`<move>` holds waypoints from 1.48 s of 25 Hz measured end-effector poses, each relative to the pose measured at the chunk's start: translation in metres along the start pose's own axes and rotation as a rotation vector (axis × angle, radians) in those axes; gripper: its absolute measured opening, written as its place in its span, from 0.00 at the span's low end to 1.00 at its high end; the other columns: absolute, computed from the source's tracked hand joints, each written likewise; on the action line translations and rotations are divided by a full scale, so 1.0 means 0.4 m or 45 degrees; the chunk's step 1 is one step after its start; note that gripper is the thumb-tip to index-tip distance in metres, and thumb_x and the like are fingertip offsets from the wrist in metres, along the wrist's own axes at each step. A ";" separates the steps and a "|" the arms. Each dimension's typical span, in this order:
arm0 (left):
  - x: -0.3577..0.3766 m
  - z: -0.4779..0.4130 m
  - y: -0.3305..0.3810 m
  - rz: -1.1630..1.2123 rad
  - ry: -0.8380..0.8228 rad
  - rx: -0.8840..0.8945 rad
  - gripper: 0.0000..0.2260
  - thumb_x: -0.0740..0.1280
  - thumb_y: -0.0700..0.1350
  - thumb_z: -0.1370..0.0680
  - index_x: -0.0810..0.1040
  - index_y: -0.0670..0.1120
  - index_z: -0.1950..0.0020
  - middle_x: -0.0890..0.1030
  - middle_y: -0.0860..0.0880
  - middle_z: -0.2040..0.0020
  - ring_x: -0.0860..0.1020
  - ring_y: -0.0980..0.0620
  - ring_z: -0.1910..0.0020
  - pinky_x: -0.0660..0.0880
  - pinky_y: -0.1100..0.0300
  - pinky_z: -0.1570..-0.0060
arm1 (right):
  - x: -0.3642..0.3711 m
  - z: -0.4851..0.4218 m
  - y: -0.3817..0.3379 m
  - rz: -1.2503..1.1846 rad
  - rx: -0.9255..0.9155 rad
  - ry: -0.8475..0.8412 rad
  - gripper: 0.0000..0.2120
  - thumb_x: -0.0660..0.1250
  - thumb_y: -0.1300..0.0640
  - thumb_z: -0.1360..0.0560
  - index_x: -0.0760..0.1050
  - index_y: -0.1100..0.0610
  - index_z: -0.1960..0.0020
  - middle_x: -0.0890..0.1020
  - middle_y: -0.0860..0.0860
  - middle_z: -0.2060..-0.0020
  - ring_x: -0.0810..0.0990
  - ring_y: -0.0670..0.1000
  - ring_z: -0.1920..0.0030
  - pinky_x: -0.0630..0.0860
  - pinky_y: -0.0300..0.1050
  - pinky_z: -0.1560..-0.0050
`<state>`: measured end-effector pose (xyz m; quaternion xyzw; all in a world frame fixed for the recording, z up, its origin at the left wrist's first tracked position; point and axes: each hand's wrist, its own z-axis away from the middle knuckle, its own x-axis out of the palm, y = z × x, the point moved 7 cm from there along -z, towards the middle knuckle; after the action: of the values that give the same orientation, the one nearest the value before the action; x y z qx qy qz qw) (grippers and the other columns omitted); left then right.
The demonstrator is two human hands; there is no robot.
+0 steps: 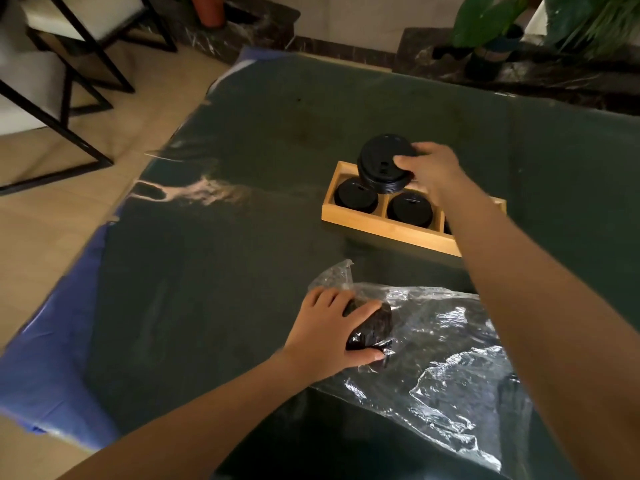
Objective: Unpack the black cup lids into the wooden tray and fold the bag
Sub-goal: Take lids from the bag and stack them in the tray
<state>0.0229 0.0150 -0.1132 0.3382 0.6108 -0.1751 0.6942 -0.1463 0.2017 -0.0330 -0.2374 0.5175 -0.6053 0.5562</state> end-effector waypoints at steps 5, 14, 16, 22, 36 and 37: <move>0.006 0.001 -0.003 -0.019 0.014 0.003 0.32 0.56 0.71 0.29 0.62 0.57 0.30 0.76 0.47 0.40 0.73 0.45 0.41 0.66 0.46 0.36 | 0.102 -0.080 0.089 -0.010 0.109 0.065 0.20 0.69 0.59 0.27 0.73 0.59 0.37 0.78 0.56 0.41 0.77 0.57 0.42 0.78 0.54 0.43; 0.008 0.005 -0.003 -0.024 0.042 0.015 0.31 0.57 0.71 0.30 0.64 0.56 0.31 0.77 0.47 0.41 0.74 0.45 0.42 0.68 0.46 0.37 | 0.154 -0.124 0.115 0.663 -0.070 0.152 0.23 0.63 0.46 0.25 0.72 0.60 0.36 0.79 0.57 0.41 0.77 0.58 0.42 0.68 0.44 0.54; 0.008 0.006 -0.002 -0.026 0.052 0.014 0.31 0.56 0.71 0.30 0.65 0.56 0.31 0.77 0.48 0.42 0.75 0.46 0.43 0.68 0.47 0.38 | 0.160 -0.120 0.111 0.894 -0.091 0.220 0.24 0.61 0.44 0.24 0.70 0.61 0.36 0.78 0.59 0.41 0.74 0.59 0.40 0.68 0.47 0.56; 0.004 0.002 0.001 -0.041 0.076 0.016 0.31 0.57 0.72 0.30 0.66 0.57 0.32 0.78 0.49 0.43 0.76 0.47 0.44 0.70 0.48 0.39 | 0.170 -0.098 0.108 1.253 -0.118 0.247 0.33 0.65 0.42 0.27 0.62 0.61 0.31 0.64 0.60 0.32 0.65 0.61 0.33 0.71 0.53 0.40; 0.004 0.000 0.004 -0.071 0.066 0.010 0.31 0.56 0.72 0.30 0.65 0.57 0.32 0.78 0.49 0.43 0.76 0.47 0.44 0.70 0.47 0.39 | 0.214 -0.114 0.149 1.474 -0.526 0.077 0.23 0.51 0.47 0.20 0.55 0.51 0.26 0.61 0.56 0.28 0.59 0.60 0.29 0.59 0.60 0.31; 0.004 -0.001 0.004 -0.076 0.071 0.010 0.31 0.56 0.72 0.30 0.66 0.57 0.32 0.78 0.49 0.43 0.76 0.47 0.44 0.70 0.47 0.39 | 0.215 -0.116 0.155 1.471 -0.512 0.073 0.23 0.50 0.47 0.20 0.54 0.50 0.26 0.60 0.56 0.28 0.58 0.60 0.29 0.59 0.60 0.31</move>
<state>0.0239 0.0164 -0.1142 0.3273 0.6391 -0.1887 0.6700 -0.1830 0.1493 -0.1292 -0.0023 0.6815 -0.1026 0.7246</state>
